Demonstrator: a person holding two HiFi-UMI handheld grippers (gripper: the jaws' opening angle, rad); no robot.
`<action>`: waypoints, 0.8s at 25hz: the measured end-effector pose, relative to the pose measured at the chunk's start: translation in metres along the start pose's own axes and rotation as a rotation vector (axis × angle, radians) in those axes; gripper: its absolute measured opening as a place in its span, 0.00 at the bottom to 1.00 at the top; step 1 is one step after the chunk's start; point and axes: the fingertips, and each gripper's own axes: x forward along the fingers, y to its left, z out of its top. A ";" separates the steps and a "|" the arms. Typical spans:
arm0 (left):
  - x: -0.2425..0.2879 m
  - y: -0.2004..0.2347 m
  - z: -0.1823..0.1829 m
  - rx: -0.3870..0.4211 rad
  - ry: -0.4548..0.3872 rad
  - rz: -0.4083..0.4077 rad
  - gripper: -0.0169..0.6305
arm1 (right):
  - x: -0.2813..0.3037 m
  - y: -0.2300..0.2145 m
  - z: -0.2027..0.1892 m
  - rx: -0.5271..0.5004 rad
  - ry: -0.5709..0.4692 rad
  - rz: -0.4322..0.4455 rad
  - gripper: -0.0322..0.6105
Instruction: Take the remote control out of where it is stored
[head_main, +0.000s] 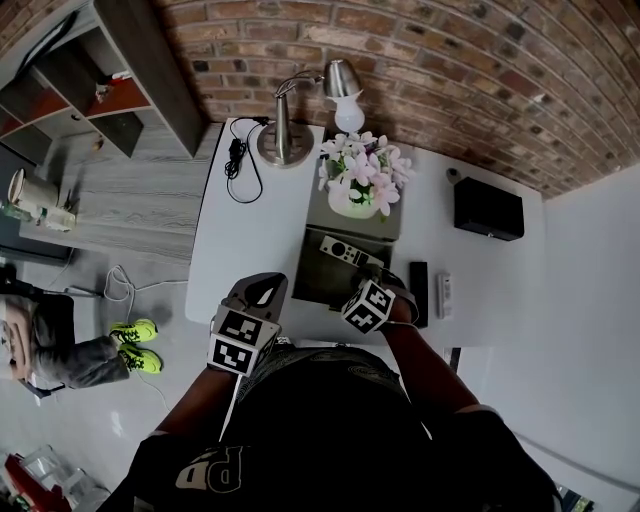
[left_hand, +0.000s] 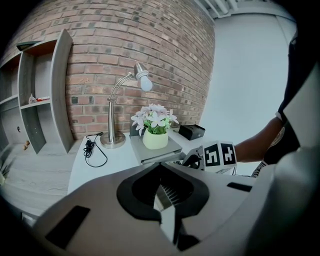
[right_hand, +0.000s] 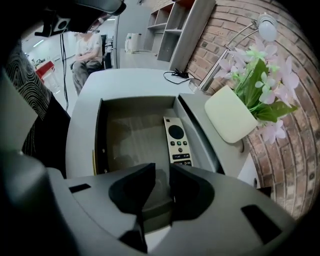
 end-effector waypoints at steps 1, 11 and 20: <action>0.000 0.001 0.000 0.002 0.000 -0.001 0.04 | -0.002 -0.002 0.005 0.021 -0.027 -0.002 0.19; -0.003 0.011 -0.002 -0.008 0.003 0.002 0.04 | 0.031 -0.025 0.020 0.065 -0.042 0.225 0.42; -0.012 0.027 -0.008 -0.035 0.002 0.019 0.04 | 0.045 -0.029 0.015 0.140 -0.035 0.286 0.40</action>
